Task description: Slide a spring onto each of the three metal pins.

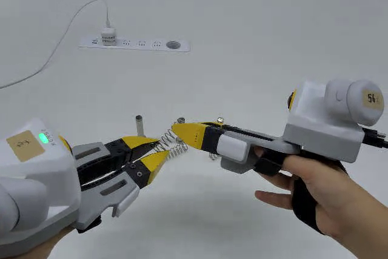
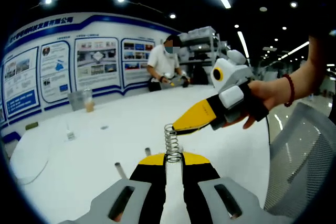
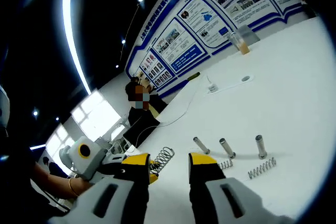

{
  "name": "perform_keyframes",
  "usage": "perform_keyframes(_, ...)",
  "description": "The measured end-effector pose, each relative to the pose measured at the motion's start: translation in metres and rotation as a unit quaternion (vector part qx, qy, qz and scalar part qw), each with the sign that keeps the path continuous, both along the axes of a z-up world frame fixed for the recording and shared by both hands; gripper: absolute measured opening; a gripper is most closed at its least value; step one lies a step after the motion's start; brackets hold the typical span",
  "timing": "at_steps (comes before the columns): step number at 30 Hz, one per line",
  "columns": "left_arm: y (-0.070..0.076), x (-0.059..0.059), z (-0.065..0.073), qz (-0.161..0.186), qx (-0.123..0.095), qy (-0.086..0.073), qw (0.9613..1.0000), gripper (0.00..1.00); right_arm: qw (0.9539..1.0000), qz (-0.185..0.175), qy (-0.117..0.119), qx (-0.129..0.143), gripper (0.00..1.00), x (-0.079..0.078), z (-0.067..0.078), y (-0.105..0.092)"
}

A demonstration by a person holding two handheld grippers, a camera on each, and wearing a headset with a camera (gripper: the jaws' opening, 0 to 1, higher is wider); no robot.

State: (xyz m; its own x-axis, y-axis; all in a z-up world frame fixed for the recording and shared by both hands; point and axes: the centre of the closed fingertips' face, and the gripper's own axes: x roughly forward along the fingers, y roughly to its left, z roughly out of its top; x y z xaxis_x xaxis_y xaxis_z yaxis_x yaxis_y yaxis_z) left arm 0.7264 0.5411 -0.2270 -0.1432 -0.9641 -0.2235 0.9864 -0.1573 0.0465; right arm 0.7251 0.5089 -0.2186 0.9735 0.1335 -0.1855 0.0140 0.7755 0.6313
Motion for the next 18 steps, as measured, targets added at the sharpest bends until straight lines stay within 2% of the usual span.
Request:
perform_keyframes(5,-0.001,-0.004,0.006,-0.009,-0.014,0.0,0.9999,0.1,0.9994,0.002,-0.011,0.033,0.26,0.002,0.005,0.002)
perform_keyframes(9,-0.002,-0.005,0.008,-0.009,-0.019,0.0,0.9998,0.1,0.9993,0.007,-0.009,0.036,0.21,0.002,0.004,0.005)
perform_keyframes(12,-0.002,-0.006,0.009,-0.01,-0.02,0.0,0.9998,0.1,0.9986,0.008,-0.012,0.05,0.18,0.002,0.005,0.006)
perform_keyframes(18,-0.002,-0.006,0.012,-0.011,-0.026,0.01,0.9996,0.1,0.996,0.011,-0.026,0.085,0.13,0.003,0.01,0.009)
